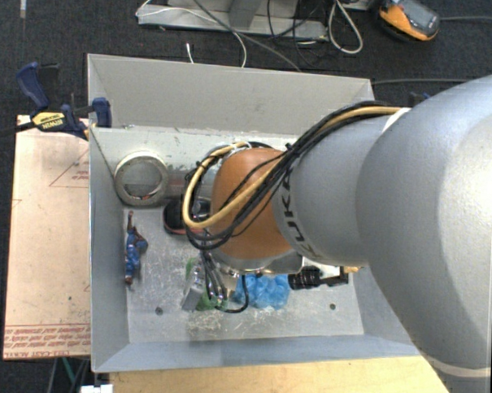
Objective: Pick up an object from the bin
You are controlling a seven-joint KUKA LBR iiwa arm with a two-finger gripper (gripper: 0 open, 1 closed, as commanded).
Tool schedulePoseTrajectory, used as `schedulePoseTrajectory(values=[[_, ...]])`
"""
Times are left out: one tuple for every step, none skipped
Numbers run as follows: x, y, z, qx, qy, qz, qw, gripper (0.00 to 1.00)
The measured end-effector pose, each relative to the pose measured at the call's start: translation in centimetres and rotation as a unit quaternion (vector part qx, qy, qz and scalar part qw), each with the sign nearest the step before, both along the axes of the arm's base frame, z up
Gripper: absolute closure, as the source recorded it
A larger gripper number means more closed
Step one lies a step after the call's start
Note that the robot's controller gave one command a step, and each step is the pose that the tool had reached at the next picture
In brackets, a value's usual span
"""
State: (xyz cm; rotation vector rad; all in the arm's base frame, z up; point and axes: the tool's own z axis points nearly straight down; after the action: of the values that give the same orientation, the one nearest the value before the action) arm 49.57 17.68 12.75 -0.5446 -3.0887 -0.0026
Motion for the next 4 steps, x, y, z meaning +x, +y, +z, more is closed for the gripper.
schedulePoseTrajectory(values=[[-0.5,0.3,2.6,0.0,0.0009,0.081,0.9967,1.0],[0.0,0.8,3.7,0.0,0.0006,-0.018,0.9998,1.0],[-0.2,-0.2,3.4,0.0,0.0004,0.1,0.995,1.0],[0.4,1.2,4.2,0.0,0.0007,-0.053,0.9986,1.0]])
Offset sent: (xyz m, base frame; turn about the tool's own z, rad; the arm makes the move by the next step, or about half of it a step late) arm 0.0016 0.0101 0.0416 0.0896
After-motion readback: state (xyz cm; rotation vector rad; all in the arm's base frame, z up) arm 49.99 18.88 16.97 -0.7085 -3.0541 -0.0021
